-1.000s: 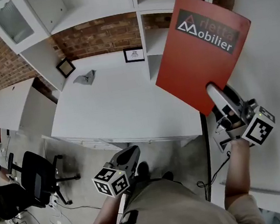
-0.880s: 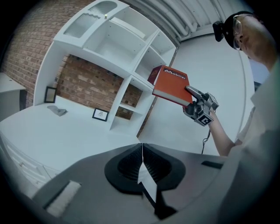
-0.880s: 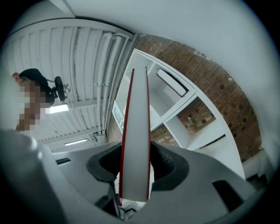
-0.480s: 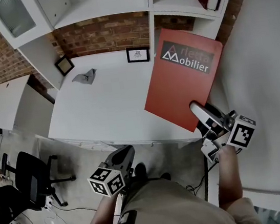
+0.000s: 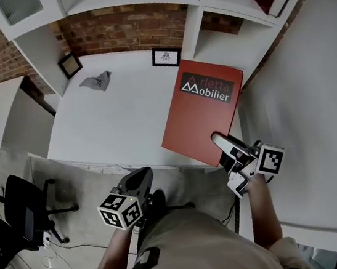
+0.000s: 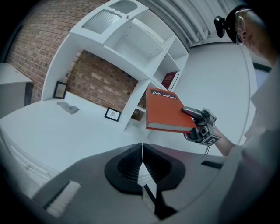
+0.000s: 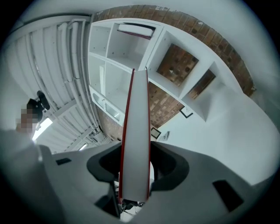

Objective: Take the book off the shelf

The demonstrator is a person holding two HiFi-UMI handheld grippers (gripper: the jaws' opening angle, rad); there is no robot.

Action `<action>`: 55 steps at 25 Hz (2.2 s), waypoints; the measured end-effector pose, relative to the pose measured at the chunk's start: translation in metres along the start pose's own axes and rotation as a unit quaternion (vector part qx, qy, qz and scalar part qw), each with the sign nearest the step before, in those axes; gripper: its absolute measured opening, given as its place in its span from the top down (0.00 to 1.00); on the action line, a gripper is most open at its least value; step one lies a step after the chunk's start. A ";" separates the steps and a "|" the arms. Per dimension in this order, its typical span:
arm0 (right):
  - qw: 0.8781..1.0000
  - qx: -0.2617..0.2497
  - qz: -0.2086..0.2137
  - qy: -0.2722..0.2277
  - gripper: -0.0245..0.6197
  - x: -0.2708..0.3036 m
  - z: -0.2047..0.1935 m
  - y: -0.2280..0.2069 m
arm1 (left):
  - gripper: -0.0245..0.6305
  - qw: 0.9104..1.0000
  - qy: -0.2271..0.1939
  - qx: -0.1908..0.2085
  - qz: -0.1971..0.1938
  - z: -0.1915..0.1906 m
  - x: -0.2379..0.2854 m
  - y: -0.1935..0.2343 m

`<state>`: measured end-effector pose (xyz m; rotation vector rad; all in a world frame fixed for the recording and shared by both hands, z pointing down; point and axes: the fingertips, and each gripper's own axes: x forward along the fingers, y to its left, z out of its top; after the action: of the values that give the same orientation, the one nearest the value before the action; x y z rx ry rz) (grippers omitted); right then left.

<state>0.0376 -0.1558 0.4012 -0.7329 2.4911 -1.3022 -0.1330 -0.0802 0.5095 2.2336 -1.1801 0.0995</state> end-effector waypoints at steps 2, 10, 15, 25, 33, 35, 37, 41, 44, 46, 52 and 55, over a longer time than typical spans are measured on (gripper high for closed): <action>1.000 0.024 0.000 0.010 0.71 0.006 -0.011 -0.011 | 0.95 1.000 0.005 0.001 0.001 -0.001 0.001 0.007; 0.994 0.072 -0.037 0.068 0.71 0.035 -0.060 -0.064 | 0.95 0.999 0.031 -0.003 -0.008 -0.012 0.002 0.020; 0.990 0.107 -0.040 0.087 0.71 0.047 -0.081 -0.091 | 0.95 0.998 0.054 0.017 0.005 -0.020 -0.002 0.029; 0.973 0.162 -0.088 0.137 0.71 0.068 -0.132 -0.145 | 0.95 0.996 0.081 0.022 0.005 -0.021 -0.002 0.045; 0.964 0.206 -0.098 0.138 0.71 0.076 -0.146 -0.177 | 0.95 0.995 0.090 0.037 -0.008 -0.015 0.014 0.046; 0.962 0.206 -0.107 0.144 0.71 0.078 -0.151 -0.184 | 0.95 0.995 0.092 0.037 -0.009 -0.015 0.016 0.046; 0.960 0.207 -0.117 0.150 0.71 0.080 -0.156 -0.189 | 0.95 0.995 0.093 0.037 -0.011 -0.014 0.017 0.048; 0.956 0.197 -0.136 0.167 0.71 0.084 -0.161 -0.196 | 0.95 0.995 0.087 0.036 -0.012 -0.011 0.018 0.052; 0.954 0.204 -0.140 0.167 0.71 0.088 -0.161 -0.200 | 0.95 0.996 0.087 0.033 -0.012 -0.011 0.017 0.055; 0.951 0.206 -0.151 0.172 0.71 0.089 -0.165 -0.206 | 0.95 0.996 0.087 0.032 -0.012 -0.012 0.017 0.057; 0.944 0.212 -0.176 0.181 0.71 0.090 -0.177 -0.220 | 0.95 0.996 0.085 0.028 -0.012 -0.011 0.013 0.064; 0.943 0.211 -0.183 0.181 0.70 0.090 -0.177 -0.224 | 0.95 0.996 0.083 0.028 -0.012 -0.010 0.011 0.066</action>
<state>-0.0416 -0.1872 0.6886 -0.9429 2.2546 -2.1948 -0.1756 -0.1111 0.5528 2.2388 -1.0719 0.3069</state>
